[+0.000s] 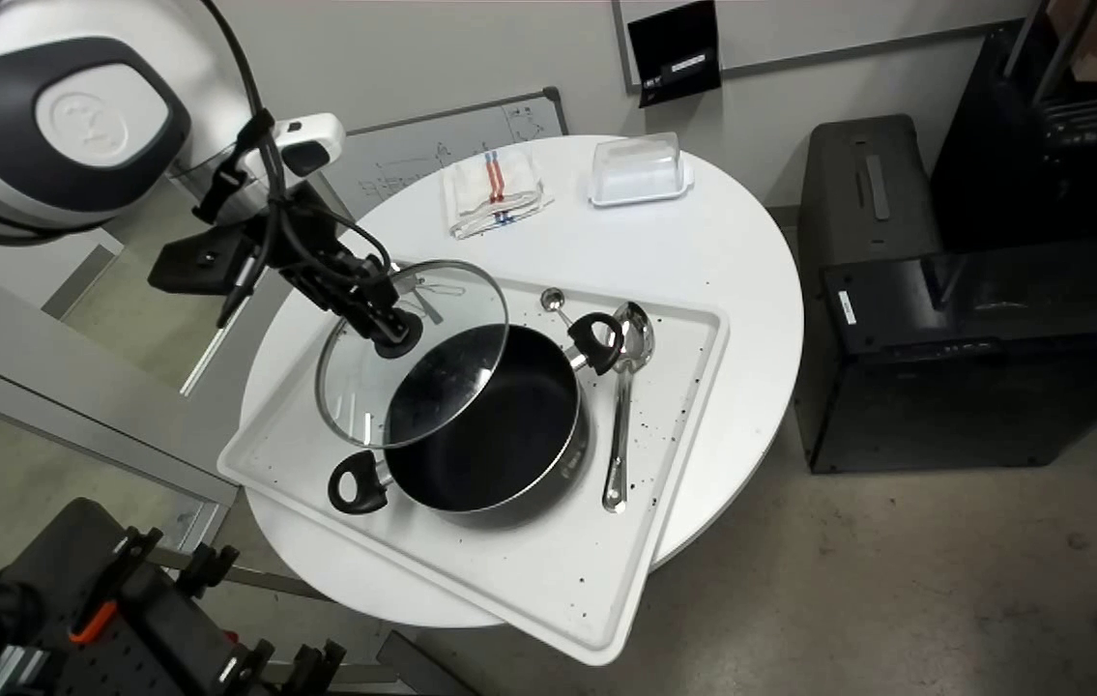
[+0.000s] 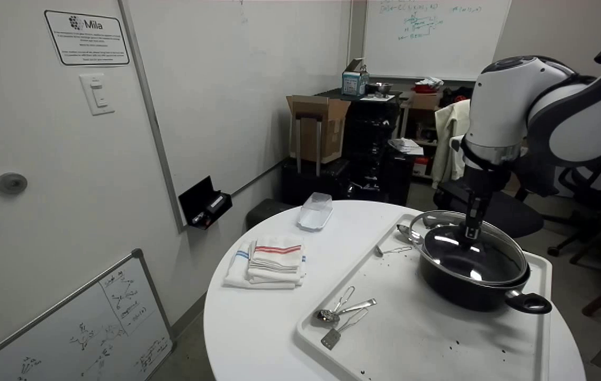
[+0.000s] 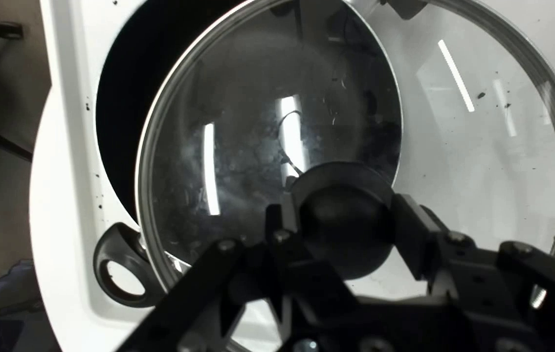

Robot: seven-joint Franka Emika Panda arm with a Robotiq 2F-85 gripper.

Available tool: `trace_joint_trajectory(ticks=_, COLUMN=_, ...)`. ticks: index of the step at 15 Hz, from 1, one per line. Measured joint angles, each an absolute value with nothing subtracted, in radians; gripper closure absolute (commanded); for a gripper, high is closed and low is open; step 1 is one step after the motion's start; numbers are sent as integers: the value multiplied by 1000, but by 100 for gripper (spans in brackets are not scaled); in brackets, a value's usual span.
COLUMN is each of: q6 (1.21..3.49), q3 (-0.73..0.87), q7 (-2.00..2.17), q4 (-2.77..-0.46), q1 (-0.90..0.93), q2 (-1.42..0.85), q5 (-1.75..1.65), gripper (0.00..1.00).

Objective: Put the clear lid on the black pot

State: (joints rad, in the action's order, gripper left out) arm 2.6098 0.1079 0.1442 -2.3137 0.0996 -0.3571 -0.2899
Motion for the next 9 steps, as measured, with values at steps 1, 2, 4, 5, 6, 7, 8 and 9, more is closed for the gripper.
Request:
trace_joint_trajectory(ticks=1, q6=2598, q3=108, q7=148, q4=-2309, q1=90, q2=-357, q5=-274, gripper=76)
trace_joint_trajectory(ticks=2, q6=2586, q3=108, q7=150, q4=-2303, q1=81, q2=-357, q5=-257, gripper=76)
trace_joint_trajectory(ticks=4, q6=2565, q3=108, q7=156, q4=-2292, q1=65, q2=-358, q5=-221, gripper=76)
trace_joint_trajectory(ticks=5, q6=2557, q3=108, q7=161, q4=-2286, q1=58, q2=-359, q5=-205, gripper=76)
trace_joint_trajectory(ticks=6, q6=2549, q3=108, q7=167, q4=-2280, q1=52, q2=-360, q5=-190, gripper=76)
trace_joint_trajectory(ticks=7, q6=2541, q3=109, q7=178, q4=-2273, q1=47, q2=-363, q5=-179, gripper=76)
trace_joint_trajectory(ticks=8, q6=2535, q3=109, q7=190, q4=-2267, q1=42, q2=-366, q5=-173, gripper=76)
trace_joint_trajectory(ticks=9, q6=2530, q3=110, q7=204, q4=-2260, q1=38, q2=-370, q5=-169, gripper=76)
